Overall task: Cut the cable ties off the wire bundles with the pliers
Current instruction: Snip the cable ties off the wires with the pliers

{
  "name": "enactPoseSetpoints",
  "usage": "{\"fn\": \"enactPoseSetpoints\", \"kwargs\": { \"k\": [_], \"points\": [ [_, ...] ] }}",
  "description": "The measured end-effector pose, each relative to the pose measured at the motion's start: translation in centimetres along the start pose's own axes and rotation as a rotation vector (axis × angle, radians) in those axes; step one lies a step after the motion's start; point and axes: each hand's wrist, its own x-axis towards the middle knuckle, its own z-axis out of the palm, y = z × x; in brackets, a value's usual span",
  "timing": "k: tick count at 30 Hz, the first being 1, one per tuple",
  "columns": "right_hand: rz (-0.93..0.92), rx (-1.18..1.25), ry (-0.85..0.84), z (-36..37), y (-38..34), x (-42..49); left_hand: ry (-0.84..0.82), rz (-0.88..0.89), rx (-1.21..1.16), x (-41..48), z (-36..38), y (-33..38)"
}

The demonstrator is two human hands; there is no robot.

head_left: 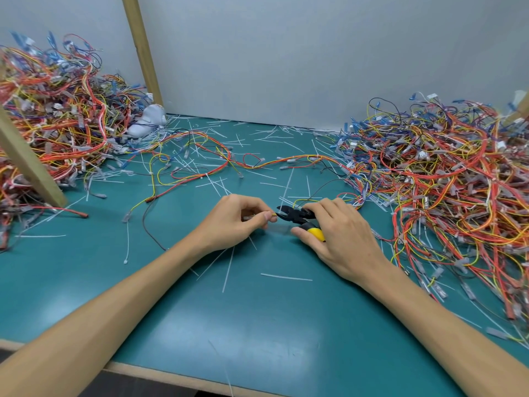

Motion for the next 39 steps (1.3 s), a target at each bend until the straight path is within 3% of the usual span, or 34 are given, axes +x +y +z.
{"fn": "enactPoseSetpoints", "kwargs": {
  "k": [10, 15, 23, 39],
  "points": [
    [-0.103, -0.105, 0.073, -0.2, -0.3, 0.1, -0.026, -0.032, -0.029, 0.1, -0.2, 0.0],
    [-0.055, -0.066, 0.047, -0.3, -0.2, 0.1, -0.06, -0.078, -0.2, 0.0, -0.4, 0.4],
    [-0.072, -0.117, 0.128, 0.0, -0.2, 0.1, -0.076, -0.077, -0.243, -0.2, -0.4, 0.6],
    [0.029, 0.031, 0.063, -0.9, -0.8, -0.1, -0.093, -0.088, -0.401, -0.5, -0.5, 1.3]
  ]
}}
